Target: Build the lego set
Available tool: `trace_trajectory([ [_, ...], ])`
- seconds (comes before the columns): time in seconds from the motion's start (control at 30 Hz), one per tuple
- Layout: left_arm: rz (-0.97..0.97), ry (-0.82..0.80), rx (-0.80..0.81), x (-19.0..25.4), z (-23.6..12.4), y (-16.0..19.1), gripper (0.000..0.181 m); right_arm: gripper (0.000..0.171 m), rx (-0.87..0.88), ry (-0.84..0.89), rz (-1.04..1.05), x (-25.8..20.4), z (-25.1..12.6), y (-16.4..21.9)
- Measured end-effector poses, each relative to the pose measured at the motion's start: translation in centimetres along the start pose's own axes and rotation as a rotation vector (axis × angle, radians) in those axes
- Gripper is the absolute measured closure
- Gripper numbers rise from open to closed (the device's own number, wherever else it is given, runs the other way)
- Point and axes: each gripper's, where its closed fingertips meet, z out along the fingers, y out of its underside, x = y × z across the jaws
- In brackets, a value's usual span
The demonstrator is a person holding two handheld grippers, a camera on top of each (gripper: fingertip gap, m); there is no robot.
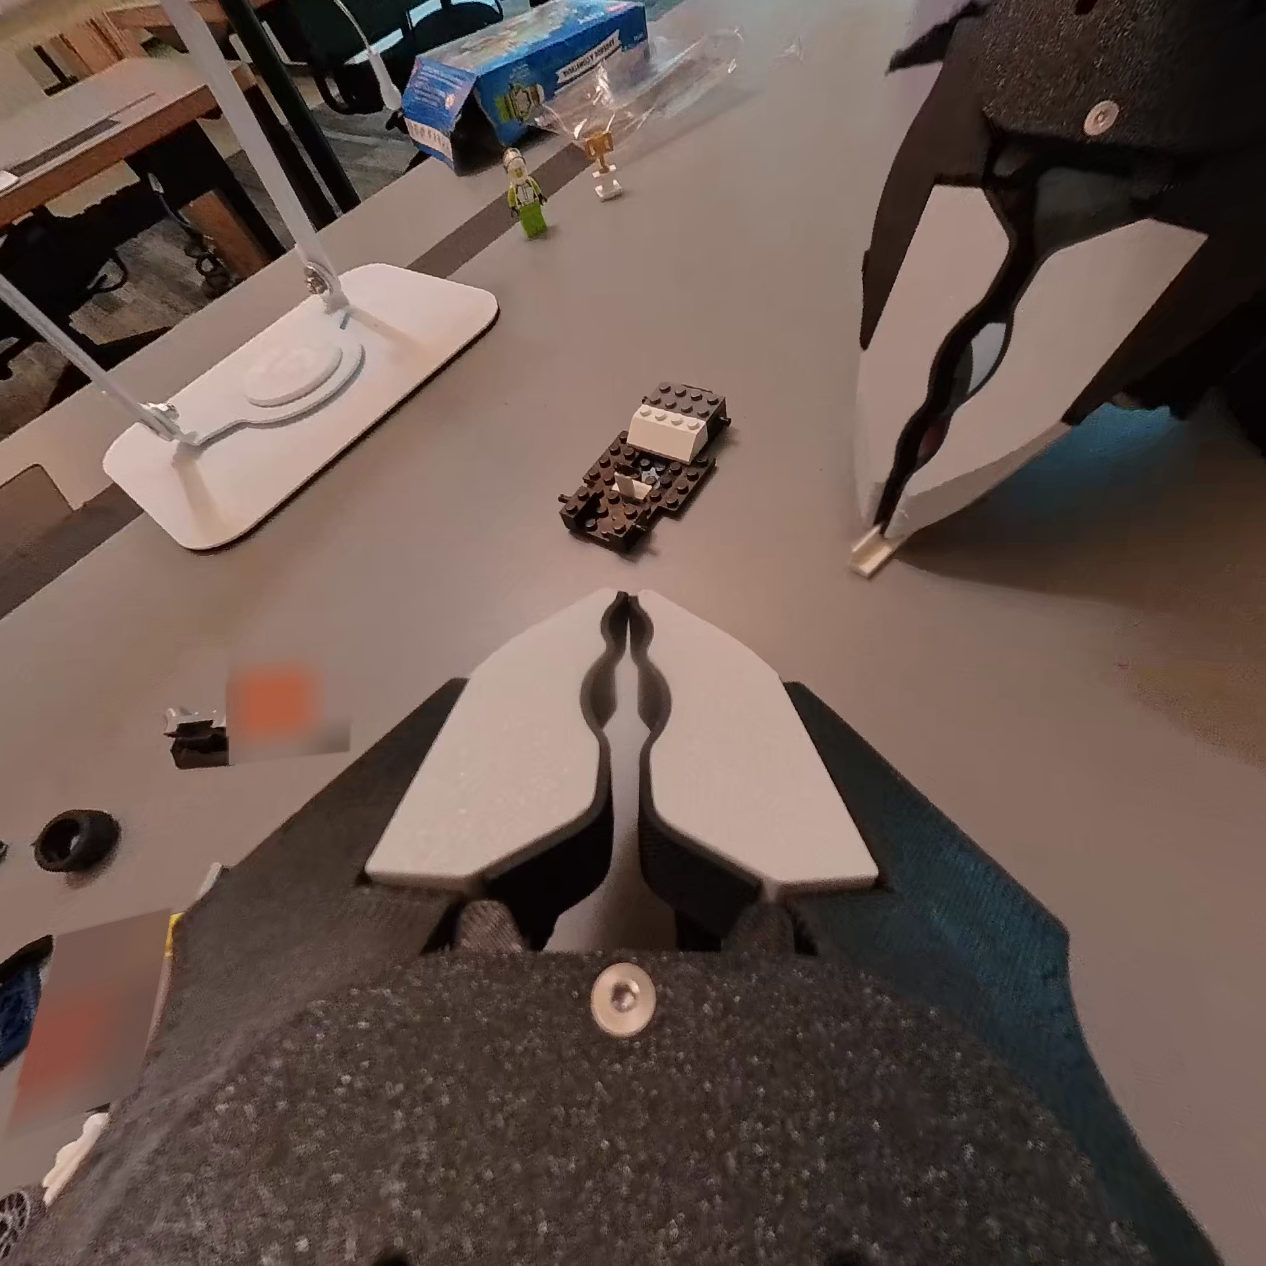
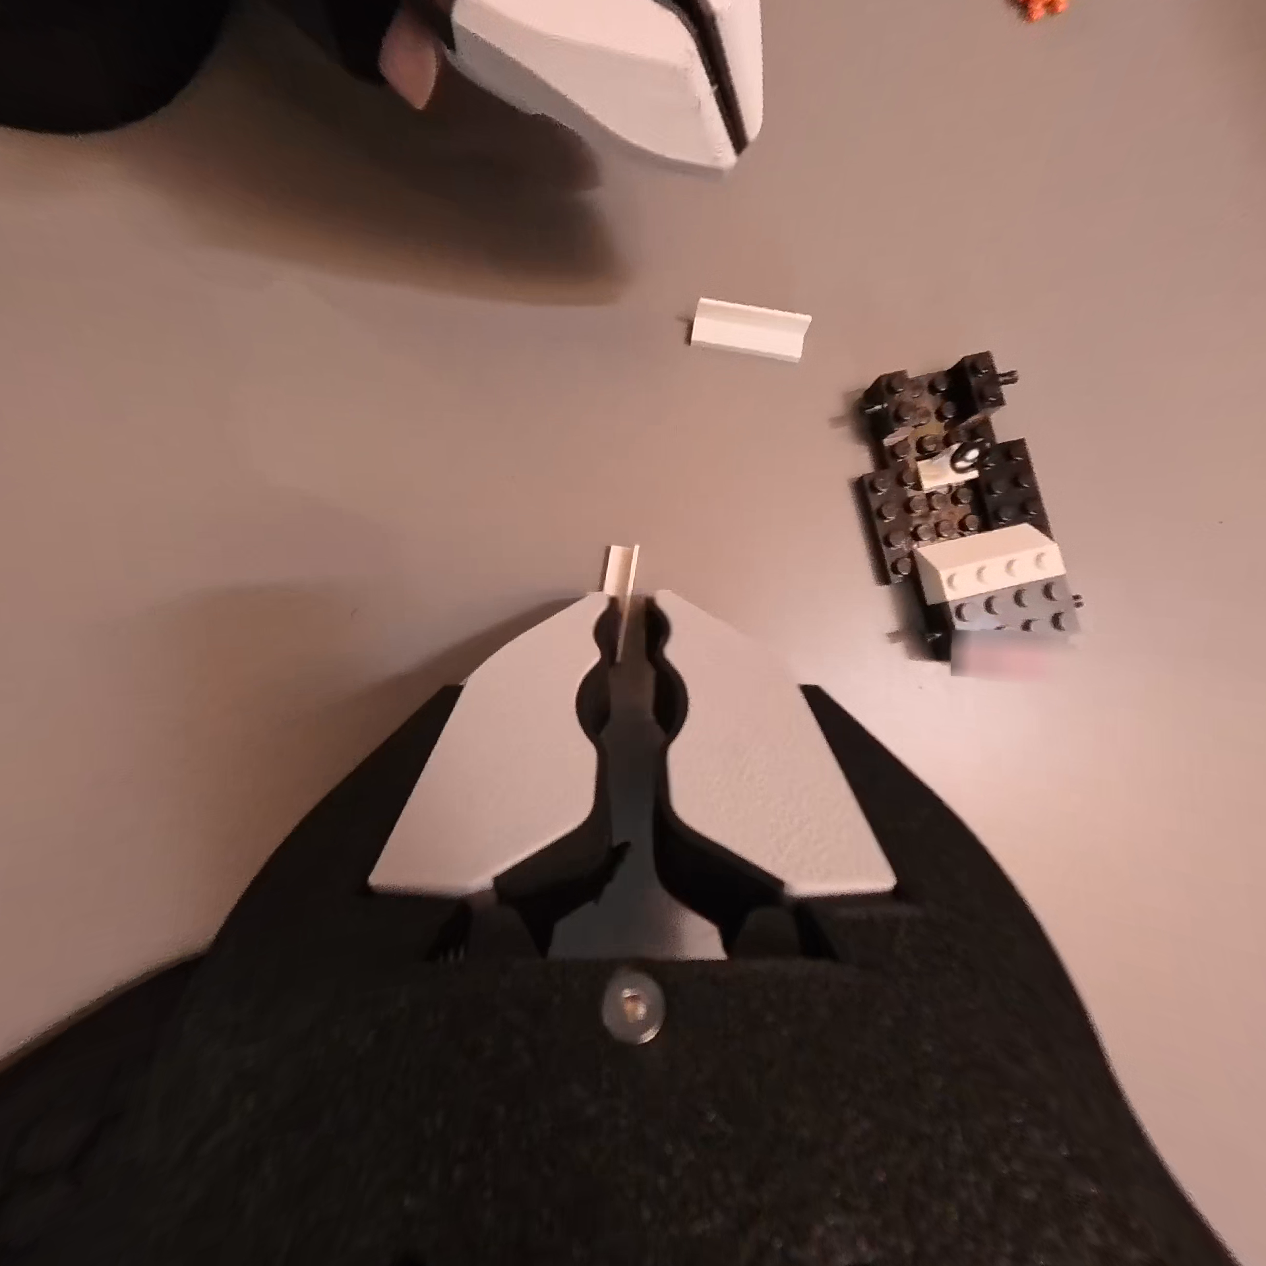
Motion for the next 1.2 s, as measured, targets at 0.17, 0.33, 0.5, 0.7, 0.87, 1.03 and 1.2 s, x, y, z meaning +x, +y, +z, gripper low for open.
trace_trajectory([
  [0.17,0.004,0.010,0.006,0.3,-0.1,-0.2,0.181,0.170,0.012,0.004,-0.019,1.5,-0.9,-0.7],
  [0.33,0.015,0.013,0.000,0.5,0.0,-0.2,0.181,0.170,0.026,0.048,-0.121,6.4,-2.5,-3.2],
  [0.5,0.001,-0.004,-0.004,-0.1,0.0,0.0,0.181,0.170,0.003,0.009,-0.181,9.9,-1.3,-4.7],
  [0.7,-0.025,-0.004,-0.002,-0.5,0.0,0.1,0.181,0.170,-0.043,-0.058,-0.190,10.5,1.1,-4.0],
  [0.87,-0.021,0.006,-0.009,-0.2,0.1,0.2,0.181,0.170,-0.059,-0.077,-0.188,10.3,1.7,-3.5],
  [1.03,-0.022,0.007,-0.013,-0.1,0.2,0.2,0.181,0.170,-0.059,-0.067,-0.191,10.4,1.8,-3.3],
  [1.2,-0.019,0.007,-0.015,0.0,0.2,0.3,0.181,0.170,-0.057,-0.058,-0.191,10.5,2.0,-3.4],
])
